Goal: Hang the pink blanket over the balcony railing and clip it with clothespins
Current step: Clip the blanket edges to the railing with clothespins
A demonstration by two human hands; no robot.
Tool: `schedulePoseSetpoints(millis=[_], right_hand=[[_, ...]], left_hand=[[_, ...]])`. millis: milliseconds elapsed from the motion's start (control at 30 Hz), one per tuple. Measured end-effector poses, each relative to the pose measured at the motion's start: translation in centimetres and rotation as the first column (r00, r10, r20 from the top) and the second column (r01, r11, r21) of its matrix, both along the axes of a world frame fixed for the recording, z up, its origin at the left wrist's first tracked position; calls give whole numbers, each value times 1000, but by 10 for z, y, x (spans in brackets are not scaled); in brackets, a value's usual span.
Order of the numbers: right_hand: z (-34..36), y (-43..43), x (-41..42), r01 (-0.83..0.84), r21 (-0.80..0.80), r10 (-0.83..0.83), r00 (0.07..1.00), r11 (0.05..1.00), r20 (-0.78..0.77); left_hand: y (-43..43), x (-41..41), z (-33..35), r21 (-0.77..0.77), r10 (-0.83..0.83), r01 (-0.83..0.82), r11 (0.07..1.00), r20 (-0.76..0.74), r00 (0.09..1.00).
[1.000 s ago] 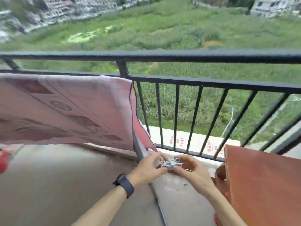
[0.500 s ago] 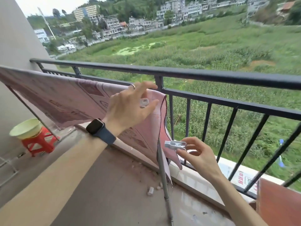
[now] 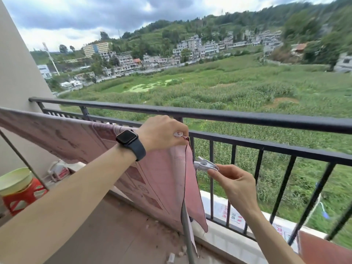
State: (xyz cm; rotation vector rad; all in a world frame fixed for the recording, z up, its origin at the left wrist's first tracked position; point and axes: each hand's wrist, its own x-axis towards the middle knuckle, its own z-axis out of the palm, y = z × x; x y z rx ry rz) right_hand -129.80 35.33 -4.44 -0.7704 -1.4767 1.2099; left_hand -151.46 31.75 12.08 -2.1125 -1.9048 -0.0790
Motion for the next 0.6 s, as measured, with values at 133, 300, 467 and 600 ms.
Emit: schedulePoseSetpoints(millis=[133, 300, 467, 600], right_hand=[[19, -2, -10, -8, 53, 13, 995, 999, -102], [41, 7, -23, 20, 121, -19, 1000, 992, -15], [58, 19, -29, -9, 157, -4, 997, 988, 83], [64, 29, -21, -83, 170, 63, 991, 982, 116]], left_hand=[[1, -3, -2, 5, -43, 42, 999, 98, 994], [6, -2, 1, 24, -50, 47, 999, 154, 987], [6, -1, 1, 31, -61, 57, 998, 173, 983], [6, -3, 0, -28, -66, 73, 997, 202, 977]])
